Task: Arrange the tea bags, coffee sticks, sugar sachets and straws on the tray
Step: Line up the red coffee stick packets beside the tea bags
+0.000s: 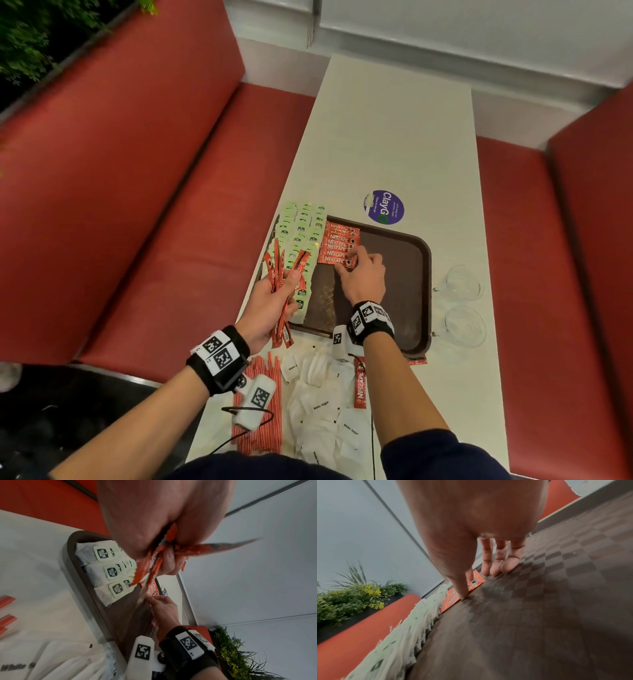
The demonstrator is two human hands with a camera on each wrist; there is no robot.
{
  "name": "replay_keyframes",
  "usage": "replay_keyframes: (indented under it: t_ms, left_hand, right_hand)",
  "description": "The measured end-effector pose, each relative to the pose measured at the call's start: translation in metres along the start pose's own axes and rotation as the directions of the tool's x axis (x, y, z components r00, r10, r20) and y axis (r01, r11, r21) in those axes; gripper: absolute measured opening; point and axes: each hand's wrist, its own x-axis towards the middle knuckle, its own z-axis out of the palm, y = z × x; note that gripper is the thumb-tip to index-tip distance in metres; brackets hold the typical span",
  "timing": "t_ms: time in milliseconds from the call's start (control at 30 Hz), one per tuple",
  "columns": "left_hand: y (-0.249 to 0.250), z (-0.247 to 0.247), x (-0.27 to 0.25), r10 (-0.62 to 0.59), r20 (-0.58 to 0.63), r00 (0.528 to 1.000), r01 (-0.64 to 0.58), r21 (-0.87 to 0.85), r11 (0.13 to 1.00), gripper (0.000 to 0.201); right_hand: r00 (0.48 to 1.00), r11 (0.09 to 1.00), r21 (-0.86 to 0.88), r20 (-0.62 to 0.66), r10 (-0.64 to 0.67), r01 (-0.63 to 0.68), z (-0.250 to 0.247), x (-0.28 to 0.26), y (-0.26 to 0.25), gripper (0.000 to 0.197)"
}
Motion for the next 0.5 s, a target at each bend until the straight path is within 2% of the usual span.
replay_keyframes:
  t_ms: [200, 300, 333, 400, 433, 500]
  left_hand:
    - [0.000, 0.001, 0.001, 0.003, 0.024, 1.000, -0.004, 0.015, 1.000, 0.022]
    - [0.000, 0.000, 0.003, 0.009, 0.058, 0.998, -0.013, 0.067, 0.998, 0.027]
    - [0.000, 0.000, 0.004, 0.012, 0.068, 0.998, -0.017, 0.085, 0.996, 0.027]
    - [0.001, 0.002, 0.003, 0.011, 0.089, 0.996, -0.021, 0.114, 0.993, 0.024]
    - [0.001, 0.003, 0.003, 0.010, 0.101, 0.995, -0.024, 0.135, 0.991, 0.022]
    - [0.002, 0.007, 0.001, 0.014, 0.136, 0.991, -0.039, 0.185, 0.982, 0.020]
  right_hand:
    - [1.000, 1.000, 0.016, -0.003, 0.014, -0.014, -0.009, -0.004, -0.007, 0.039]
    - [0.998, 0.967, 0.252, -0.062, -0.029, 0.044, -0.032, -0.015, -0.020, 0.031]
    - [0.998, 0.924, 0.378, -0.041, -0.045, 0.057, -0.043, -0.024, -0.028, 0.026]
    - [0.989, 0.827, 0.562, 0.114, -0.099, 0.018, -0.066, -0.047, -0.043, 0.028]
    - [0.970, 0.805, 0.593, 0.200, -0.140, -0.007, -0.075, -0.057, -0.048, 0.033]
    - [0.945, 0.800, 0.600, 0.255, -0.205, 0.012, -0.083, -0.072, -0.050, 0.033]
